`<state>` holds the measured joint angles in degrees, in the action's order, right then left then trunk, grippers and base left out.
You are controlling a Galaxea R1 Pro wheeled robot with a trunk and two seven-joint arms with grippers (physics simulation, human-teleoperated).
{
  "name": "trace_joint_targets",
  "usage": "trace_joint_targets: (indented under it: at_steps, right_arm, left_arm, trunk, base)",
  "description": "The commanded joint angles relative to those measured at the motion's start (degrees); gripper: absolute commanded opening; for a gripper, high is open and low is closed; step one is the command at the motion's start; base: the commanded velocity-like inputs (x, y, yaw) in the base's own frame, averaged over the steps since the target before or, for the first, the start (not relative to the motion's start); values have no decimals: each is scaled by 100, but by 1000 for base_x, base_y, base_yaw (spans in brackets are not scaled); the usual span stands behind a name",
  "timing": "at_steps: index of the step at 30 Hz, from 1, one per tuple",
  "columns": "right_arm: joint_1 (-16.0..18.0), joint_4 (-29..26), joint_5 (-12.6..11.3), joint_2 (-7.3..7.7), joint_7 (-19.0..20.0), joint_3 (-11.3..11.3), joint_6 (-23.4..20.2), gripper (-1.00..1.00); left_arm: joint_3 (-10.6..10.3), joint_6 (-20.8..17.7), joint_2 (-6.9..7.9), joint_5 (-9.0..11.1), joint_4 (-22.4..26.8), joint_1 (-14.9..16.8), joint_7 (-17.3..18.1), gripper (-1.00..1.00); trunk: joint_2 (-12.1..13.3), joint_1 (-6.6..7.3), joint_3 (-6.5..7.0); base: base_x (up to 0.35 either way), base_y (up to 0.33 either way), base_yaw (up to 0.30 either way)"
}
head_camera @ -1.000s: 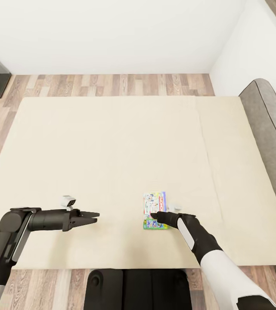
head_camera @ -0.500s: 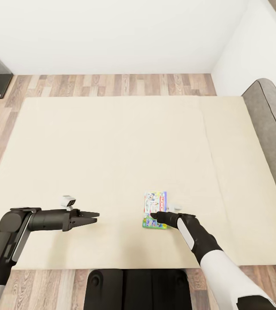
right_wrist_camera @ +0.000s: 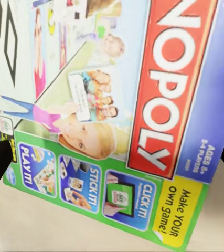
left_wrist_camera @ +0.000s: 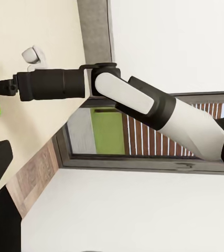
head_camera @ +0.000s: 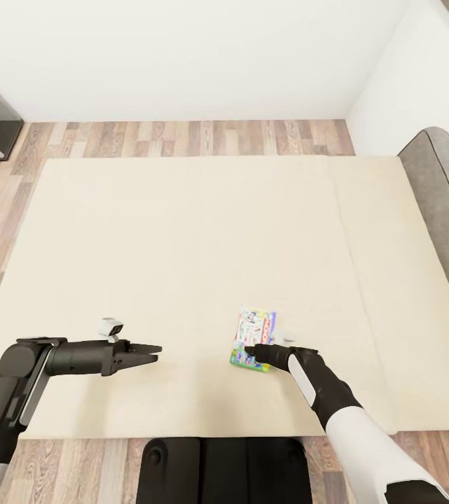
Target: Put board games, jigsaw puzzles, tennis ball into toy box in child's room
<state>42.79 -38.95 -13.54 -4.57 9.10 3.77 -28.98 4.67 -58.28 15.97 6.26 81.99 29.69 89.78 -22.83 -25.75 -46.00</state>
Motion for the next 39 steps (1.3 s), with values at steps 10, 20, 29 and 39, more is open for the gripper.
trace_joint_targets:
  at_steps: [10, 20, 29, 39]
  right_arm:
    - [1, 23, -6, -1, 4, 1, -28, 100]
    - [2, 105, 0, 1, 4, 1, -20, 100]
    - [1, 131, 1, 9, 4, 1, 77, 100]
    - [2, 193, 1, 17, 6, 1, 167, 100]
  left_arm:
    - [-1, -61, 3, -3, 1, 2, 22, 100]
    - [5, -61, 10, -2, 1, 2, 22, 100]
    - [1, -61, 9, -9, 1, 2, 22, 100]
    - [4, -61, 8, -7, 1, 2, 22, 100]
  trunk:
    - [-9, -3, -6]
    - [-9, -3, -6]
    - [-9, -3, -6]
    - [-9, -3, -6]
  base:
    - [0, 58, 0]
    - [0, 62, 0]
    - [0, 6, 0]
    - [0, 0, 0]
